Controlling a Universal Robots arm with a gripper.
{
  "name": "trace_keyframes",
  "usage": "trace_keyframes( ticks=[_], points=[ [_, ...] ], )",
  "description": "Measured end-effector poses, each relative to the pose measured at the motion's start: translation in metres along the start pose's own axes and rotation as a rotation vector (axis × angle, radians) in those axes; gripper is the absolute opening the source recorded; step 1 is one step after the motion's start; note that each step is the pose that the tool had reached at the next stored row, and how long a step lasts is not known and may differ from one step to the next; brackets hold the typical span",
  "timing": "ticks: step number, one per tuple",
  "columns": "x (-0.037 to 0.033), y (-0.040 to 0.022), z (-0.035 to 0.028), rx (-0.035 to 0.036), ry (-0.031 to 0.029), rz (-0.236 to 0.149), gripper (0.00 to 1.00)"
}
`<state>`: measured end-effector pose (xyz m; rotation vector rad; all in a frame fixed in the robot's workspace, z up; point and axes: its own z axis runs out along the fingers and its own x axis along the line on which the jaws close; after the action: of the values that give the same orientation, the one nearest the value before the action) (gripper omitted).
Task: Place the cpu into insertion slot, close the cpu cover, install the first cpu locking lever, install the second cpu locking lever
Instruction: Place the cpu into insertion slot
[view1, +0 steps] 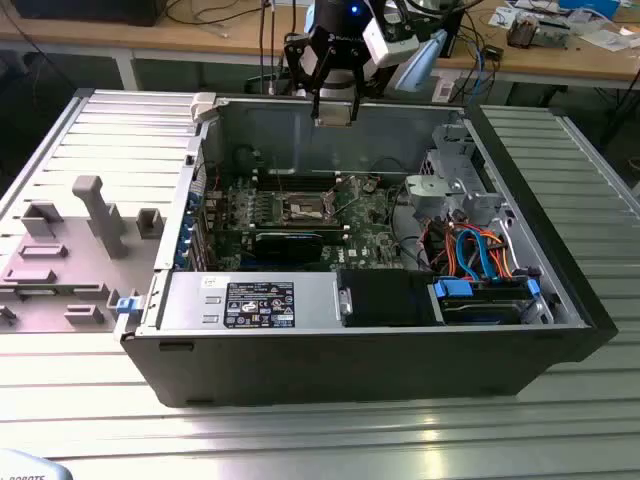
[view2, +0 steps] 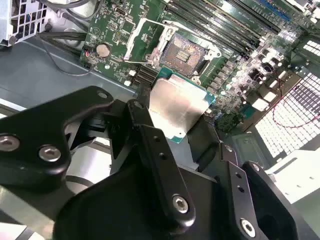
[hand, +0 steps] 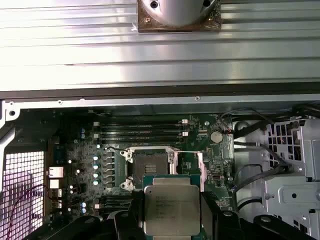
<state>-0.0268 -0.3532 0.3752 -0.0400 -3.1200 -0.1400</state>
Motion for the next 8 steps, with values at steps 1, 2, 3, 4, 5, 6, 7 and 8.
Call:
trace_keyframes(
  ticks=[1,2,3,4,5,6,7,8],
  points=[
    [0.0000,0.0000,0.0000,0.0000,0.0000,0.000,0.54],
    [0.0000,0.0000,0.0000,0.0000,0.0000,0.000,0.54],
    [0.0000,0.0000,0.0000,0.0000,0.0001,0.000,0.54],
    [0.0000,0.0000,0.0000,0.0000,0.0000,0.000,0.54],
    [0.0000,0.0000,0.0000,-0.0001,0.0000,0.001,0.54],
    [0.0000,0.0000,0.0000,0.0000,-0.0001,0.001,0.54],
    [0.0000,0.0000,0.0000,-0.0001,-0.0002,0.002,0.54],
    [0.0000,0.0000,0.0000,-0.0001,-0.0002,0.003,0.54]
  ],
)
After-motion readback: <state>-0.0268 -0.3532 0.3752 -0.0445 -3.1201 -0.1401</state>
